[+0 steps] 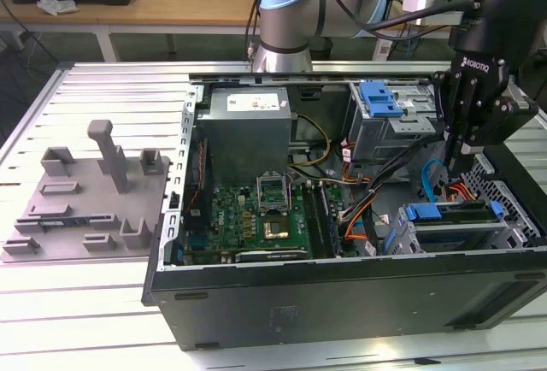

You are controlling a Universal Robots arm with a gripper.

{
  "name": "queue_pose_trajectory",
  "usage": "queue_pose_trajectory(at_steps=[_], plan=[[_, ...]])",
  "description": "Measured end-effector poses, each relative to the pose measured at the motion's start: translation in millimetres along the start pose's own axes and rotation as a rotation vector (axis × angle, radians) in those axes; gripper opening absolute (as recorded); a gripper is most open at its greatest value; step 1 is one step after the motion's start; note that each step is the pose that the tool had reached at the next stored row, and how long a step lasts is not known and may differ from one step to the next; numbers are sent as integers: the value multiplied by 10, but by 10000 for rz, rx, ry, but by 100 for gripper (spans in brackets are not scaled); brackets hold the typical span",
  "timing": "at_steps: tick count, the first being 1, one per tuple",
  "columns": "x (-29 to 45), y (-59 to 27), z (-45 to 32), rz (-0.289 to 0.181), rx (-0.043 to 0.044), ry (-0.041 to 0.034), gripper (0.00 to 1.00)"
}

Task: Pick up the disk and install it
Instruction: 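Insert the second disk wire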

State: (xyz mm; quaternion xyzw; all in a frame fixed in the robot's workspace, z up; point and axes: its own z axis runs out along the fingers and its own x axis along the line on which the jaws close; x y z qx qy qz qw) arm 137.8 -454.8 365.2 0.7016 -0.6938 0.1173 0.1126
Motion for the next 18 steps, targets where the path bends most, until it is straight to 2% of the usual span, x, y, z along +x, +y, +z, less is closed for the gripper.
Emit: queue_pose_trajectory(at_steps=[6, 7, 15, 17, 18], plan=[[58, 10, 26, 11, 34, -31, 23], [67, 11, 29, 12, 35, -32, 16], [81, 12, 34, 12, 35, -35, 16], [86, 12, 36, 13, 35, -118, 16], [91, 12, 37, 14, 37, -200, 16]])
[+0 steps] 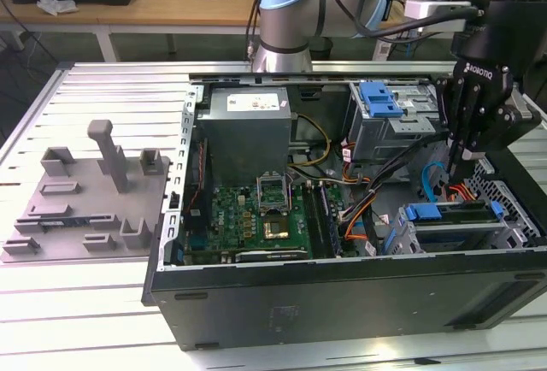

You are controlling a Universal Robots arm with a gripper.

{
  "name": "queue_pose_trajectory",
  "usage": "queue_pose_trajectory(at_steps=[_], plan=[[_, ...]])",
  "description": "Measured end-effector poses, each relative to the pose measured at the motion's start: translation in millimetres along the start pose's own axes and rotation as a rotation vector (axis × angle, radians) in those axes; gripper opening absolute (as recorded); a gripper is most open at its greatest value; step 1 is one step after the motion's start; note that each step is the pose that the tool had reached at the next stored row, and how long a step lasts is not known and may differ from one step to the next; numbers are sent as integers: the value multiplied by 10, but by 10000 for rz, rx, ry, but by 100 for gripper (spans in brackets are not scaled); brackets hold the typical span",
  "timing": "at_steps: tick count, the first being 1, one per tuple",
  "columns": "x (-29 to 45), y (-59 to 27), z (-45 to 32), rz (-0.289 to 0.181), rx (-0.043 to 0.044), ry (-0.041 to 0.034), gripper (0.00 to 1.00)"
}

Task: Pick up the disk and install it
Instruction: 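Insert the second disk wire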

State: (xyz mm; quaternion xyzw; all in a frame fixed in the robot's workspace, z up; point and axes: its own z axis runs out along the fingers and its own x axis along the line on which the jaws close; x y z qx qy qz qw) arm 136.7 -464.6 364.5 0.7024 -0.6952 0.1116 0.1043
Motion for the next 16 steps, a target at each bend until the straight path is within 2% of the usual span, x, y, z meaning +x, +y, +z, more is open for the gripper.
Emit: queue_pose_trajectory(at_steps=[2, 3, 6, 7, 11, 12, 13, 16], plan=[[16, 0, 6, 2, 1, -176, 16], [25, 0, 8, 3, 1, -235, 16], [96, -2, 31, 7, 4, -468, 16], [135, -7, 43, 7, 5, -603, 16], [193, -16, 62, 11, 7, -918, 16], [211, -19, 68, 13, 9, -1071, 16], [222, -21, 73, 14, 9, -1170, 16], [262, -31, 86, 15, 12, -1379, 16]])
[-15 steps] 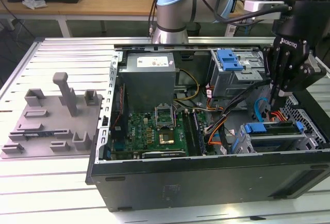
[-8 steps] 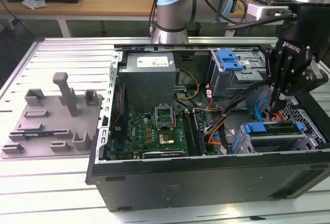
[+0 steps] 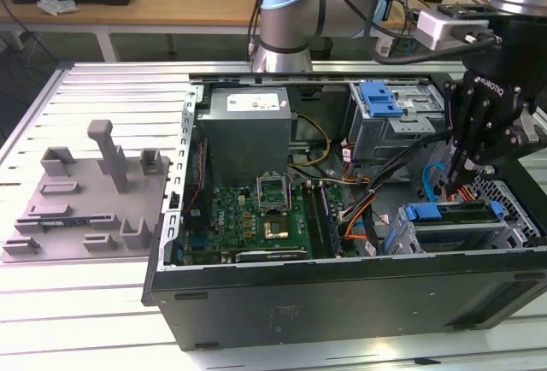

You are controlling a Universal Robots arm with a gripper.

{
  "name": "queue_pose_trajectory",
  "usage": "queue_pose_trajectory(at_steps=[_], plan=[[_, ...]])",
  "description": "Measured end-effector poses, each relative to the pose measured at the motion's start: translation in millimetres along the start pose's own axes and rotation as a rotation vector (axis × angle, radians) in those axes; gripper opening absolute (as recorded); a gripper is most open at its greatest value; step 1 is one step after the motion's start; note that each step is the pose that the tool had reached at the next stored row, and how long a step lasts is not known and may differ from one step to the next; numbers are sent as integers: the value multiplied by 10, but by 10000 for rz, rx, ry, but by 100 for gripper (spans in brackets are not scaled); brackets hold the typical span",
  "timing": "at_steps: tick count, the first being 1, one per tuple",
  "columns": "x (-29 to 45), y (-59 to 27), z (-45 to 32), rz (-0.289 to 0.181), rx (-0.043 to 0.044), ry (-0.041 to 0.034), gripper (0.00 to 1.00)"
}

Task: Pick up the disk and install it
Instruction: 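Insert the second disk wire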

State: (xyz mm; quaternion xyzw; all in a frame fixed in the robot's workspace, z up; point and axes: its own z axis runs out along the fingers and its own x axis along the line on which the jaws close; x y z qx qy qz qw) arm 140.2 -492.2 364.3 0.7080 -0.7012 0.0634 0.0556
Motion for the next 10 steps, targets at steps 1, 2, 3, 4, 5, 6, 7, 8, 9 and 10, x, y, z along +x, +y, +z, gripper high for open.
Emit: queue_pose_trajectory(at_steps=[1, 2, 3, 4, 5, 6, 7, 8, 9, 10], plan=[[17, -6, 3, 2, 0, -75, 16], [28, -10, 6, 2, 0, -120, 16], [39, -14, 9, 3, 1, -170, 16], [51, -19, 10, 3, 2, -219, 16], [61, -23, 12, 4, 1, -263, 16], [76, -28, 16, 5, 2, -323, 16], [87, -31, 18, 6, 2, -369, 16], [100, -35, 22, 7, 3, -431, 16], [109, -37, 25, 8, 2, -471, 16], [118, -39, 28, 9, 3, -514, 16]])
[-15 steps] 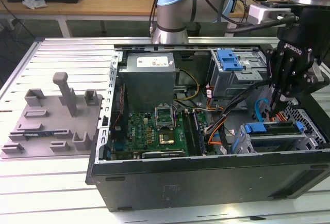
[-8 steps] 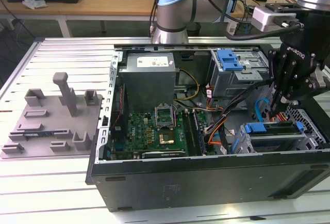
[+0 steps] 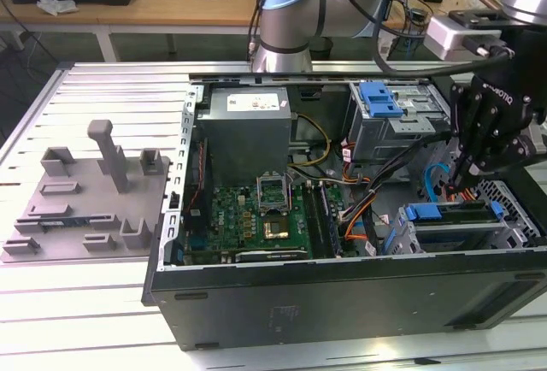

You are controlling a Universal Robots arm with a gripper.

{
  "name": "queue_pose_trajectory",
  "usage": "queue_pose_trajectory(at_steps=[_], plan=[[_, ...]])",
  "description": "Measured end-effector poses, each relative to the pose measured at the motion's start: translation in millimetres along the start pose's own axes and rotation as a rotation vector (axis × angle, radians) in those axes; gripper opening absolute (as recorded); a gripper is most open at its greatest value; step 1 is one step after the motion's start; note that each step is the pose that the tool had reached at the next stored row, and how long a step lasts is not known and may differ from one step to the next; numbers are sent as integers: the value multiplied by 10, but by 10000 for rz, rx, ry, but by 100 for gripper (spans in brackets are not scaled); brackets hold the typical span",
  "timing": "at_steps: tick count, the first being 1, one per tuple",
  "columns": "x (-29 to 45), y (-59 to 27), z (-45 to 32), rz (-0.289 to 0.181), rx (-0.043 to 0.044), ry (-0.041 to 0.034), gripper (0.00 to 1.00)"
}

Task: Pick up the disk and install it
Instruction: 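Insert the second disk wire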

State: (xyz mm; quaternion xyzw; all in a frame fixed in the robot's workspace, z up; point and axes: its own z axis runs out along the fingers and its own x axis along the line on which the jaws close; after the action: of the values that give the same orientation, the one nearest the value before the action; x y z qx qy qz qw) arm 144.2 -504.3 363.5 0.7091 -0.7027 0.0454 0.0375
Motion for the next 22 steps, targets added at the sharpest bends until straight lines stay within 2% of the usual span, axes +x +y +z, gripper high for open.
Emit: queue_pose_trajectory(at_steps=[2, 5, 19, 21, 22], plan=[[18, -2, 8, 0, 1, -83, 16], [35, -2, 20, 1, 1, -153, 16], [50, -2, 34, 1, 2, -163, 16], [79, -2, 40, 12, 0, -209, 16], [95, -2, 44, 19, 1, -269, 16]])
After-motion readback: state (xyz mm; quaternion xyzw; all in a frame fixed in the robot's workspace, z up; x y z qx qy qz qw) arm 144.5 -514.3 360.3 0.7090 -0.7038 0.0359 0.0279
